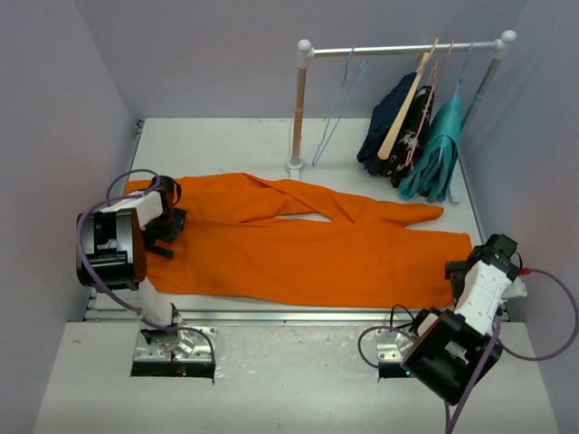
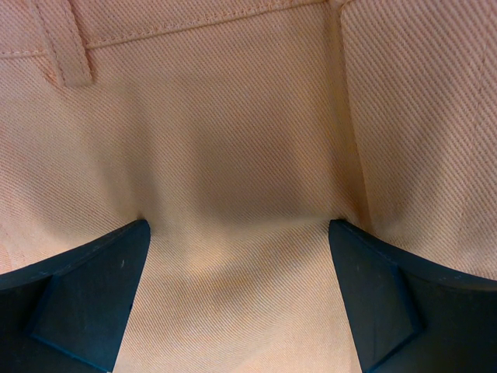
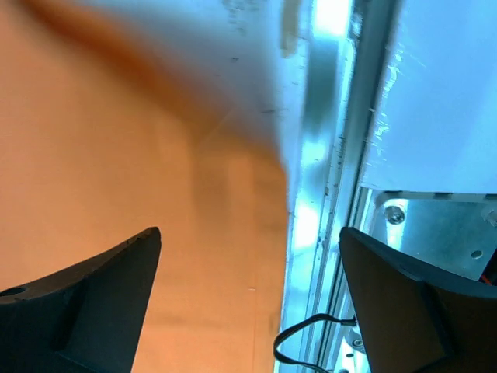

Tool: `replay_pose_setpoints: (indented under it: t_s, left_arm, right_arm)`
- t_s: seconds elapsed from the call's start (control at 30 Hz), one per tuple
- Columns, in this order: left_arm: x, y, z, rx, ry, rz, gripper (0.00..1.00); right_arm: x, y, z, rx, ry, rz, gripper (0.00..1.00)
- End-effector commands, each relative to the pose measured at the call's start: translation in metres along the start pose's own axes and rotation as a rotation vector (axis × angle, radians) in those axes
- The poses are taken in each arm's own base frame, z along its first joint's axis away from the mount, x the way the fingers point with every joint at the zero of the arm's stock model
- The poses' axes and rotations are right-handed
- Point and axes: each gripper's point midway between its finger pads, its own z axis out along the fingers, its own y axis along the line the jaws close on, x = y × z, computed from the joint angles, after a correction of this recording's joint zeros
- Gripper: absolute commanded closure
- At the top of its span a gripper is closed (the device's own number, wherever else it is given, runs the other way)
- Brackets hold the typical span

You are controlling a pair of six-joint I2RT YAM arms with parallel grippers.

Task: Place the trousers on the hanger
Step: Fold the trousers at the center of the board.

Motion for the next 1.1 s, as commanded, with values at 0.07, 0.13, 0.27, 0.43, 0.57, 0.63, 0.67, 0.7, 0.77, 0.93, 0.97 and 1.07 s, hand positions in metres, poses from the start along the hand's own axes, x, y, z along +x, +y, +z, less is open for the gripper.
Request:
replay_pose_setpoints:
  t_s: [0.07, 0.13, 0.27, 0.43, 0.57, 0.63, 0.67, 0.7, 0.77, 0.93, 0.97, 1.07]
  left_arm:
    - [0.024, 0.03, 0.05, -0.093, 0.056, -0.04, 0.0]
    - [0.024, 0.027, 0.05, -0.086, 0.061, -0.027, 0.0]
    - [0.026, 0.021, 0.048, -0.062, 0.08, 0.008, 0.0]
    - [0.019, 0.002, 0.02, 0.049, 0.054, 0.084, 0.0]
    - [-0.005, -0.006, -0.034, 0.14, -0.025, 0.075, 0.0]
    - [-0.015, -0.009, -0.053, 0.179, -0.05, 0.06, 0.0]
    - [-0.024, -0.011, -0.069, 0.204, -0.071, 0.048, 0.0]
    - [-0.033, -0.013, -0.084, 0.226, -0.093, 0.036, 0.0]
    - [-0.044, -0.01, -0.098, 0.229, -0.127, 0.026, 0.0]
    - [-0.086, -0.052, -0.136, 0.3, -0.217, -0.049, 0.0]
    - [-0.094, -0.065, -0.14, 0.317, -0.227, -0.054, 0.0]
    - [-0.109, -0.107, -0.137, 0.306, -0.243, -0.029, 0.0]
  right_arm:
    - [-0.031, 0.046, -0.035, -0.146, -0.26, -0.264, 0.08]
    - [-0.013, 0.085, -0.051, -0.322, -0.266, -0.437, 0.08]
    - [0.013, 0.113, -0.047, -0.325, -0.167, -0.621, 0.01]
    - [0.06, 0.143, -0.044, -0.485, -0.08, -0.782, 0.01]
    - [0.082, 0.145, -0.033, -0.47, -0.038, -0.873, 0.01]
    - [0.087, 0.143, -0.027, -0.458, -0.017, -0.872, 0.01]
    - [0.09, 0.141, -0.023, -0.46, -0.003, -0.874, 0.01]
    - [0.093, 0.139, -0.021, -0.465, 0.009, -0.875, 0.01]
    - [0.097, 0.142, -0.025, -0.506, 0.016, -0.869, 0.01]
    - [0.113, 0.138, -0.036, -0.637, 0.058, -0.865, 0.01]
    - [0.12, 0.136, -0.042, -0.683, 0.082, -0.872, 0.01]
    - [0.129, 0.129, -0.046, -0.738, 0.092, -0.881, 0.01]
